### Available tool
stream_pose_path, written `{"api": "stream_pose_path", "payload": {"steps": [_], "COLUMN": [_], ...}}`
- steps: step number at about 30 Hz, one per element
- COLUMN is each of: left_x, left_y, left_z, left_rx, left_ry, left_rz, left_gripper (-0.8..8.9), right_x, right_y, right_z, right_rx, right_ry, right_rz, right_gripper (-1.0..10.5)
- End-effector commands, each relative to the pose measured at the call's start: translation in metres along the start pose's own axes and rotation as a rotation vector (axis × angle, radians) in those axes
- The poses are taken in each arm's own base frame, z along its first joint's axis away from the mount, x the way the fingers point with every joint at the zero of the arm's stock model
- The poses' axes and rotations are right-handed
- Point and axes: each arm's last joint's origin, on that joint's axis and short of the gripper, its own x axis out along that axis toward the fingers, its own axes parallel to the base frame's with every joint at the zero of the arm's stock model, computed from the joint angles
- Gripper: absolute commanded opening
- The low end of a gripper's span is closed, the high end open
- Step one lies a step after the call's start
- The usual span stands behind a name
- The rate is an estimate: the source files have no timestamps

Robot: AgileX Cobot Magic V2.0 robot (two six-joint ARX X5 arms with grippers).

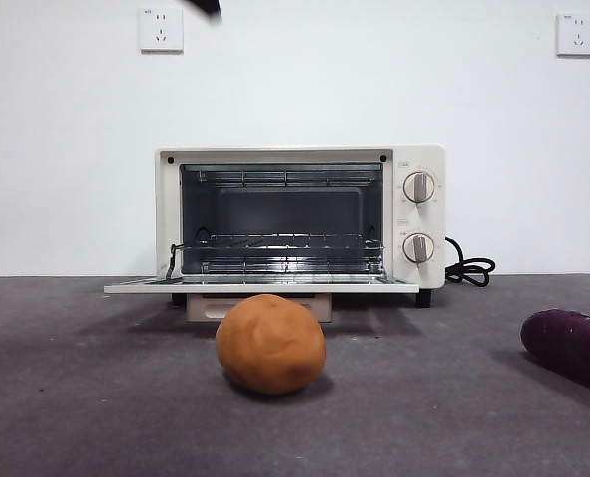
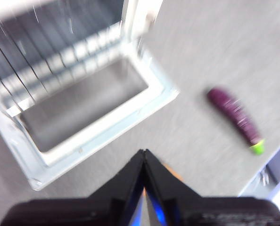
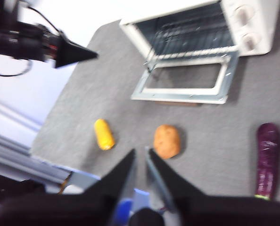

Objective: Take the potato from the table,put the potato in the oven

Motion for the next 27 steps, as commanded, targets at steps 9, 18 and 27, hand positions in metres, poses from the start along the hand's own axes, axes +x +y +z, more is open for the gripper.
{"api": "stream_pose_path", "payload": {"steps": [9, 18, 27], "left_x": [-0.14, -0.173, -0.186], "left_y": [-0.024, -0.029, -0.031], "left_z": [-0.065, -0.089, -0.102], "left_rx": [0.07, 0.079, 0.085], "left_ry": [-0.205, -0.284, -0.319], "left_rz": [0.028, 0.026, 0.025], "left_gripper": [-0.06, -0.06, -0.06], "right_x": [0.048, 0.133, 0.24], "right_y": [-0.021, -0.002, 0.026], "right_z": [0.049, 0.056, 0.026], "right_rx": [-0.028, -0.177, -0.331], "right_ry": [0.046, 0.281, 0.523], "right_rz": [0.103, 0.108, 0.012], "right_gripper": [2.0, 2.5, 5.5]}}
